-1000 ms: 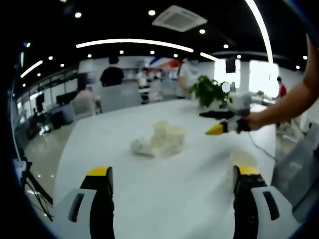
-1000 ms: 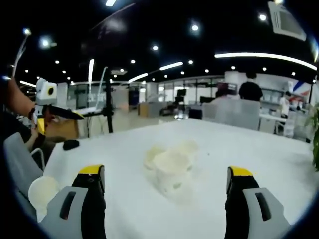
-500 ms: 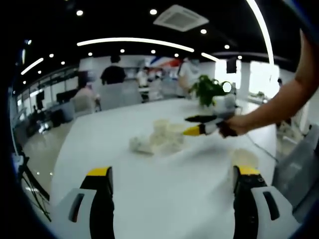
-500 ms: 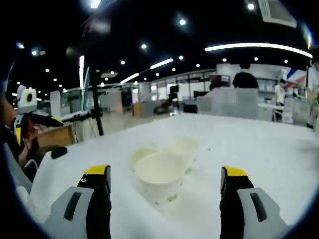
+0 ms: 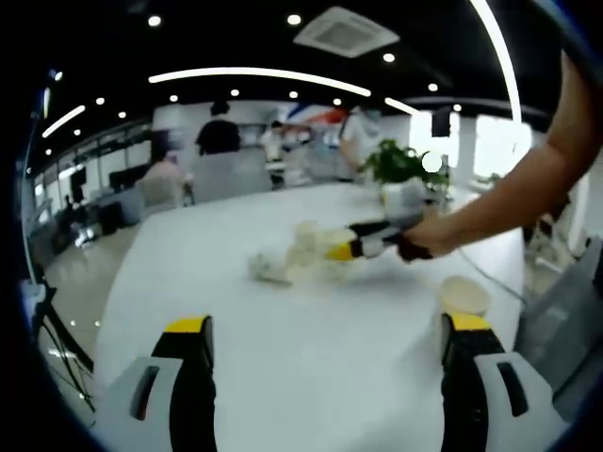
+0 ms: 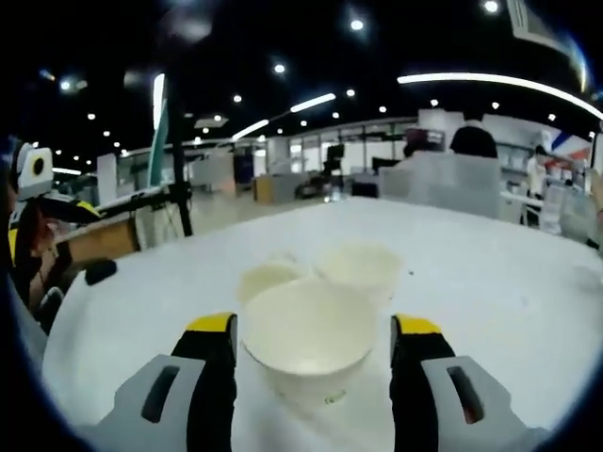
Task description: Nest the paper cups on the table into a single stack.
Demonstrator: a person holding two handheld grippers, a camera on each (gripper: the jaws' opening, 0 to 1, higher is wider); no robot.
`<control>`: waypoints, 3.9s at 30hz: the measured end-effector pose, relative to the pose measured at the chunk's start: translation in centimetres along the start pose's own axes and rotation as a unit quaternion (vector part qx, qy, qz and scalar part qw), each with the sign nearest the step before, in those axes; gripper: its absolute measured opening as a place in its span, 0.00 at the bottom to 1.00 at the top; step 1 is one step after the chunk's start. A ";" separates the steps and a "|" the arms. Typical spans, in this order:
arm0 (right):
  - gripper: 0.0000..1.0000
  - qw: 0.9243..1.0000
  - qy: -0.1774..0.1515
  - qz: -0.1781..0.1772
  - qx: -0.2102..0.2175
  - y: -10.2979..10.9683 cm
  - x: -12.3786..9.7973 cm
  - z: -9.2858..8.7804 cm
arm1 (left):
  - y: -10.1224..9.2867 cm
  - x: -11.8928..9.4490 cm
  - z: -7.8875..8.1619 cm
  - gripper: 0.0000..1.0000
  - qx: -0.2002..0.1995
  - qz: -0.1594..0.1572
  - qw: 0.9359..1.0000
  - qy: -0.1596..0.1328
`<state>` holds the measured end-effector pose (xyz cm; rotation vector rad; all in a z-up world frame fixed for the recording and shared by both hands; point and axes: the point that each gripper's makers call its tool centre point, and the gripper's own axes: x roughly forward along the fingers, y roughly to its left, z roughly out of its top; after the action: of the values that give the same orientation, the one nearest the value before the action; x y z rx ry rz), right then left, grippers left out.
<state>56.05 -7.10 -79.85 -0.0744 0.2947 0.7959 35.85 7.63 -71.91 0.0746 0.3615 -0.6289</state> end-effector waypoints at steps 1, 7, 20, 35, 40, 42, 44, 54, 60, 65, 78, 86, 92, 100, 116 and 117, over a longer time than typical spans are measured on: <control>0.60 1.000 0.001 -0.002 0.000 0.0 0.0 -0.1 | 0.0 0.0 0.0 0.98 -0.001 0.001 1.000 0.000; 0.49 1.000 0.004 0.000 0.008 0.1 0.0 -0.3 | -0.1 -0.2 -0.1 0.98 -0.001 0.001 1.000 0.001; 0.43 1.000 0.007 0.008 0.001 1.1 -0.5 -0.7 | -0.2 -0.6 -0.1 0.98 0.001 -0.001 1.000 -0.001; 0.43 1.000 -0.006 0.019 0.005 1.6 -1.7 2.2 | -0.1 -0.5 0.4 0.98 0.003 0.000 1.000 -0.005; 0.42 0.999 -0.014 0.032 -0.002 1.5 -2.2 4.5 | 0.0 -0.4 0.3 0.98 0.008 0.006 1.000 -0.001; 0.42 0.999 -0.017 0.031 -0.002 1.2 -2.5 5.4 | -0.2 -0.4 0.4 0.98 0.009 0.003 1.000 -0.003; 0.42 0.999 -0.024 0.029 0.002 0.9 -2.8 6.4 | -0.2 -0.4 0.5 0.98 0.012 0.003 1.000 -0.002; 0.42 0.999 -0.026 0.033 -0.020 0.0 -3.4 10.5 | 0.5 -0.6 1.3 0.98 0.001 0.002 1.000 -0.014; 0.42 0.999 -0.029 0.020 -0.026 -0.9 -4.0 12.7 | 0.2 -0.7 1.3 0.98 -0.002 -0.005 1.000 -0.012; 0.42 0.999 -0.032 0.009 -0.030 -1.8 -4.4 14.5 | 0.0 -0.8 1.0 0.98 0.000 -0.008 1.000 -0.003; 0.42 0.998 -0.045 -0.003 -0.031 -2.0 -5.9 17.7 | 0.7 -1.9 1.5 0.98 0.016 0.004 1.000 -0.007; 0.42 0.998 -0.046 0.002 -0.038 -1.3 -6.5 18.0 | 0.4 -2.2 1.6 0.98 0.017 0.004 1.000 -0.007; 0.42 0.998 -0.044 0.004 -0.033 -0.5 -7.2 17.9 | 0.0 -2.3 1.7 0.98 0.020 -0.001 1.000 -0.008; 0.42 0.999 -0.045 0.008 -0.022 0.6 -8.5 18.1 | -0.8 -2.7 1.8 0.98 0.015 -0.010 1.000 -0.010; 0.41 0.999 -0.044 0.018 -0.021 2.9 -11.0 18.5 | -2.4 -3.1 1.7 0.98 0.016 -0.024 1.000 0.003; 0.41 0.998 -0.046 0.013 -0.028 2.9 -11.2 18.6 | -2.5 -3.1 1.8 0.98 0.017 -0.024 1.000 0.003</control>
<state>50.92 -9.57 -58.71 -0.0873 0.1862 0.8316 32.61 7.06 -69.01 0.0998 0.3591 -0.6821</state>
